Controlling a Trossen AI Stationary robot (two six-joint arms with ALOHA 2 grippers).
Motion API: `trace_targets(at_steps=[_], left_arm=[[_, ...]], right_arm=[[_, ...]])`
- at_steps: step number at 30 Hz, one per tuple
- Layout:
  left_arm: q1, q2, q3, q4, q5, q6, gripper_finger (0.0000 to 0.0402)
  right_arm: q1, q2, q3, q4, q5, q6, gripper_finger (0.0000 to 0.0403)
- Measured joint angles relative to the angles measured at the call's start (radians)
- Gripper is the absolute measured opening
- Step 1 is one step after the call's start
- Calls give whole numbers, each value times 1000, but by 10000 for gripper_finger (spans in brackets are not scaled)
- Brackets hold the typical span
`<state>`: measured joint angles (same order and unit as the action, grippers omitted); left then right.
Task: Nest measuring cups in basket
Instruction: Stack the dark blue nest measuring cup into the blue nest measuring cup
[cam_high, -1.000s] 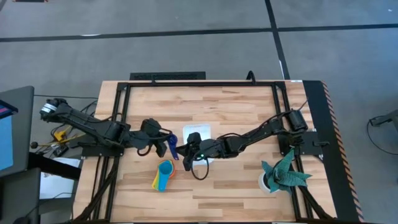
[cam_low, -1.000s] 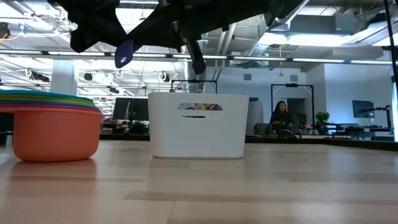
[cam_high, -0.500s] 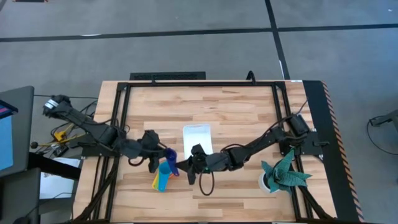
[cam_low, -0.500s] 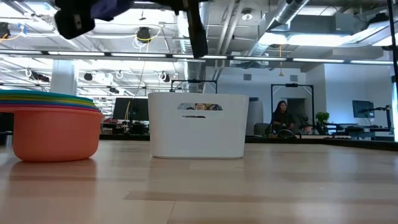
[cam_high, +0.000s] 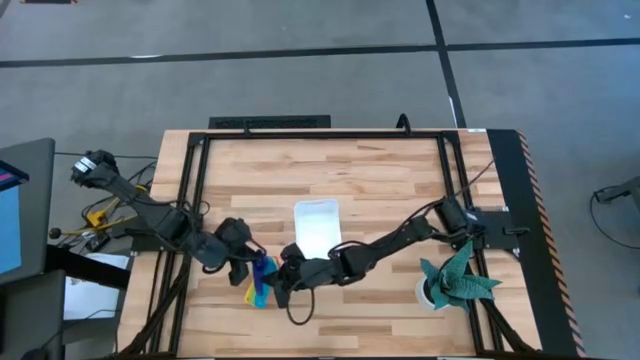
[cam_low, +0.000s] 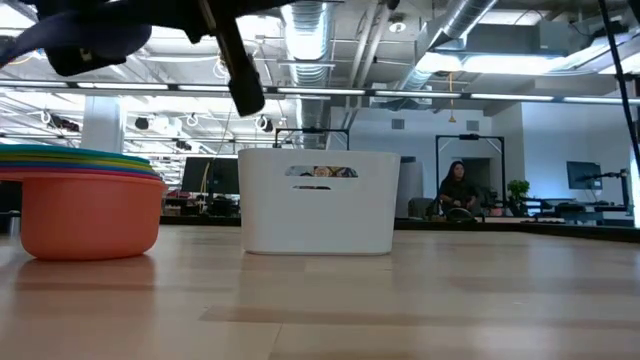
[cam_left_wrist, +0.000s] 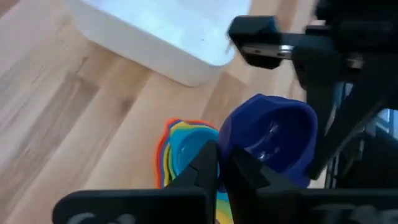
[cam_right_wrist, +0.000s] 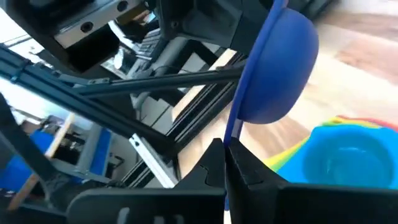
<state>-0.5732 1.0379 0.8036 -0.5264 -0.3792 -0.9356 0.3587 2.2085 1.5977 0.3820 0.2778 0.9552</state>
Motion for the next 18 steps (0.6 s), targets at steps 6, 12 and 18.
trace_targets(at_steps=[6, 12, 18], left_arm=[[-28, -2, 2, -86, -19, -91, 1], [-26, 19, 2, -123, 43, -105, 1], [6, 122, -1, -96, 120, -121, 0]], right_arm=[[1, -27, 19, -127, 50, 6, 41], [9, -63, 19, -338, 73, -14, 97], [22, -110, 18, -500, 143, -34, 134]])
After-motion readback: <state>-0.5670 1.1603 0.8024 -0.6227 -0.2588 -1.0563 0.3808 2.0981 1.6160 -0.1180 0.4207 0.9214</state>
